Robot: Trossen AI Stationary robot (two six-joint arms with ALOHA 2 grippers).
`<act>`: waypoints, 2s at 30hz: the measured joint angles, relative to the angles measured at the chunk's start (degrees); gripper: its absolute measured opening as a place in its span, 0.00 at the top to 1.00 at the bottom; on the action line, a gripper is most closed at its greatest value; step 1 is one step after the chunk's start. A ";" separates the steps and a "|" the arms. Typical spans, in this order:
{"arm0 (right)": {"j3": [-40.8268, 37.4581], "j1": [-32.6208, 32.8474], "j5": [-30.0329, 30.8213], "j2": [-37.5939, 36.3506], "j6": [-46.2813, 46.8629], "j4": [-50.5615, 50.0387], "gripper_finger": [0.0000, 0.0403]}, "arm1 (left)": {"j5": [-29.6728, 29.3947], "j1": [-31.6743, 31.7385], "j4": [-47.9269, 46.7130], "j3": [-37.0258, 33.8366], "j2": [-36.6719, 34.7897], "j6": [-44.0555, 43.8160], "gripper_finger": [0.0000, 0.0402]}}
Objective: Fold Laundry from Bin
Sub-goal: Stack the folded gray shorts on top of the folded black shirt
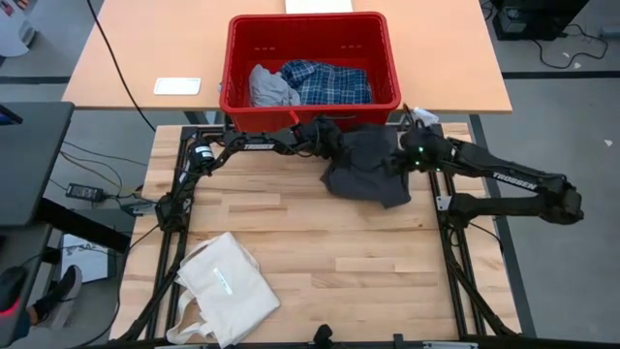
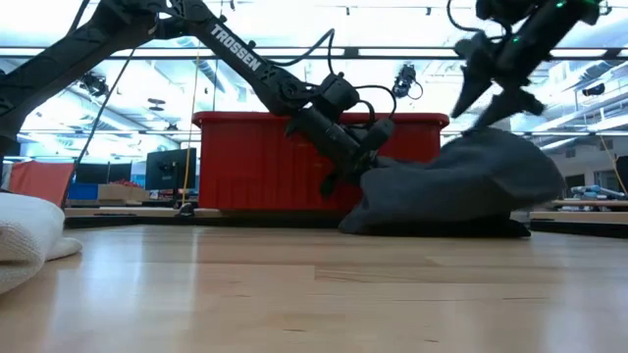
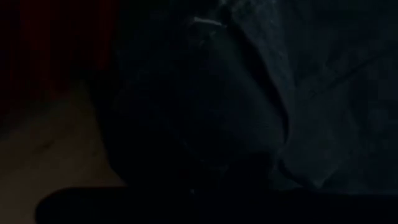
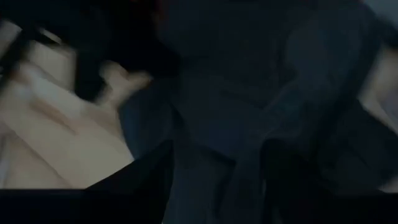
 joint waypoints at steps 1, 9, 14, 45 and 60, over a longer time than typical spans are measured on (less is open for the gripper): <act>-0.20 -0.84 -0.62 0.94 -2.31 2.16 0.40 | -0.04 0.00 0.00 -0.02 0.00 0.08 0.90; -0.32 -4.27 -0.95 13.72 -10.55 14.97 0.57 | 0.08 0.04 -0.07 -0.04 0.02 0.13 0.80; 1.93 -3.76 -0.10 17.62 -13.42 14.95 0.66 | 0.11 -0.04 -0.93 -0.04 0.02 2.35 0.75; 0.81 -5.41 -3.16 37.86 -22.92 30.11 0.98 | 2.87 1.22 -13.91 -0.13 -13.25 9.43 0.74; -2.72 5.05 -6.69 24.49 -8.54 16.63 0.97 | 0.84 5.13 -20.06 -0.18 -27.63 16.51 0.74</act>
